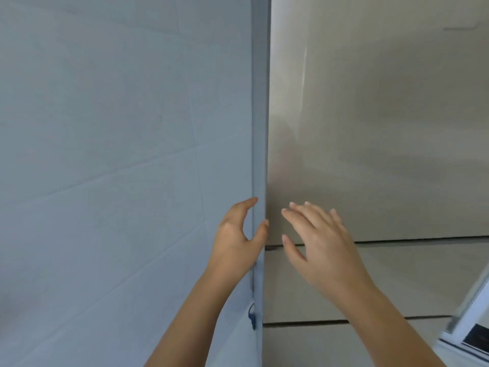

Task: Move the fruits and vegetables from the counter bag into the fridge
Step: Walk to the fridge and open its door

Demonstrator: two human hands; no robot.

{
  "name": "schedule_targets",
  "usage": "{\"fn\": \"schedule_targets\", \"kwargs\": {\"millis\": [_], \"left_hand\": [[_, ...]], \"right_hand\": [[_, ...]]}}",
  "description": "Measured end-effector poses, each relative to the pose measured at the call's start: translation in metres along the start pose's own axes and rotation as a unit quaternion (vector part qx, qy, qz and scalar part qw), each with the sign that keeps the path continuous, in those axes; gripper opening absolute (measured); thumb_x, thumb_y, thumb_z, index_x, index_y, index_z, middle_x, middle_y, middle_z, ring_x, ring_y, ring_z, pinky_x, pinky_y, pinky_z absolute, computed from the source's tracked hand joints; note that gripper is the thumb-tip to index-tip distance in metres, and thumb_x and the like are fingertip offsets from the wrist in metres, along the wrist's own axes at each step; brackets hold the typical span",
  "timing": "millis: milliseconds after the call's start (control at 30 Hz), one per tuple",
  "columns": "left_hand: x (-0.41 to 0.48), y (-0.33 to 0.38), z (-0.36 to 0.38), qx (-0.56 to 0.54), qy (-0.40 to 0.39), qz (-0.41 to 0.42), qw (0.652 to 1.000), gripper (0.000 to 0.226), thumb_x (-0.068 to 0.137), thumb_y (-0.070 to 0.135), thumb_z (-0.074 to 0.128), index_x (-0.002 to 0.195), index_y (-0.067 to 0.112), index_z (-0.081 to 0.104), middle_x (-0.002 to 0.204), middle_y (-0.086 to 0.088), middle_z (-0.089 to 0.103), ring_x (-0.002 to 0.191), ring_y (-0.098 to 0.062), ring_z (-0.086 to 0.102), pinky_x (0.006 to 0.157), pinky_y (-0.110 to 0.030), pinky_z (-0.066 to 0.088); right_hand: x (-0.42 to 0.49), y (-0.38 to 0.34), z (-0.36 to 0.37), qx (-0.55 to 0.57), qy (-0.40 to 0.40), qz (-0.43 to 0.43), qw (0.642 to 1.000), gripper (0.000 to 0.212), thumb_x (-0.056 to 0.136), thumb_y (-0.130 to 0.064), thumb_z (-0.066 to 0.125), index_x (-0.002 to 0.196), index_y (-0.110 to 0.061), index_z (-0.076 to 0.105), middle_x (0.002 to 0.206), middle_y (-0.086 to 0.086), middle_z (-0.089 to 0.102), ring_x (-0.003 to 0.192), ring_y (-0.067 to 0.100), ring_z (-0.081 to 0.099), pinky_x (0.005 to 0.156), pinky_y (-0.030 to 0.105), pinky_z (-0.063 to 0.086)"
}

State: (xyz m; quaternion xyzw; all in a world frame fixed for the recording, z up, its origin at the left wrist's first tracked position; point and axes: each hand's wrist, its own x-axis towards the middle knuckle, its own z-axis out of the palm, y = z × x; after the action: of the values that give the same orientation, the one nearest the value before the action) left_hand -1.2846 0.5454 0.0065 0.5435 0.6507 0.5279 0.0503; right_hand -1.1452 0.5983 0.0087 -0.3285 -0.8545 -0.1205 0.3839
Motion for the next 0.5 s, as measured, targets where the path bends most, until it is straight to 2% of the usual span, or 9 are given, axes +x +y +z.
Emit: {"fn": "schedule_targets", "kwargs": {"millis": [133, 300, 400, 500], "left_hand": [[0.036, -0.010, 0.025, -0.077, -0.009, -0.046, 0.996, 0.041, 0.088, 0.022, 0.059, 0.127, 0.024, 0.048, 0.124, 0.012, 0.053, 0.116, -0.002, 0.046, 0.081, 0.006, 0.030], [0.061, -0.019, 0.040, -0.156, -0.005, -0.079, 0.985, 0.036, 0.086, 0.020, 0.062, 0.120, 0.026, 0.053, 0.115, 0.007, 0.059, 0.109, -0.006, 0.054, 0.092, -0.026, 0.043], [0.073, -0.022, 0.042, -0.207, -0.011, -0.093, 0.974, 0.033, 0.086, 0.016, 0.063, 0.117, 0.024, 0.056, 0.108, -0.001, 0.063, 0.105, -0.013, 0.058, 0.091, -0.029, 0.047], [0.080, -0.025, 0.046, -0.255, -0.024, -0.119, 0.959, 0.034, 0.086, 0.013, 0.062, 0.119, 0.019, 0.056, 0.109, -0.007, 0.063, 0.106, -0.021, 0.058, 0.094, -0.037, 0.047]], "right_hand": [[0.015, 0.019, 0.014, 0.002, -0.006, 0.020, 1.000, 0.046, 0.078, -0.033, 0.038, 0.106, -0.011, 0.066, 0.110, 0.007, 0.067, 0.103, 0.028, 0.062, 0.084, 0.057, 0.045], [0.022, 0.026, 0.023, 0.013, -0.007, 0.045, 0.999, 0.046, 0.078, -0.033, 0.038, 0.107, -0.012, 0.066, 0.110, 0.006, 0.067, 0.103, 0.028, 0.062, 0.085, 0.056, 0.045], [0.025, 0.028, 0.025, 0.010, -0.011, 0.050, 0.999, 0.046, 0.077, -0.034, 0.039, 0.107, -0.012, 0.066, 0.109, 0.006, 0.067, 0.103, 0.028, 0.062, 0.085, 0.055, 0.045], [0.028, 0.029, 0.025, 0.009, -0.010, 0.057, 0.998, 0.046, 0.077, -0.034, 0.039, 0.106, -0.012, 0.066, 0.109, 0.006, 0.067, 0.102, 0.028, 0.062, 0.085, 0.056, 0.045]]}}
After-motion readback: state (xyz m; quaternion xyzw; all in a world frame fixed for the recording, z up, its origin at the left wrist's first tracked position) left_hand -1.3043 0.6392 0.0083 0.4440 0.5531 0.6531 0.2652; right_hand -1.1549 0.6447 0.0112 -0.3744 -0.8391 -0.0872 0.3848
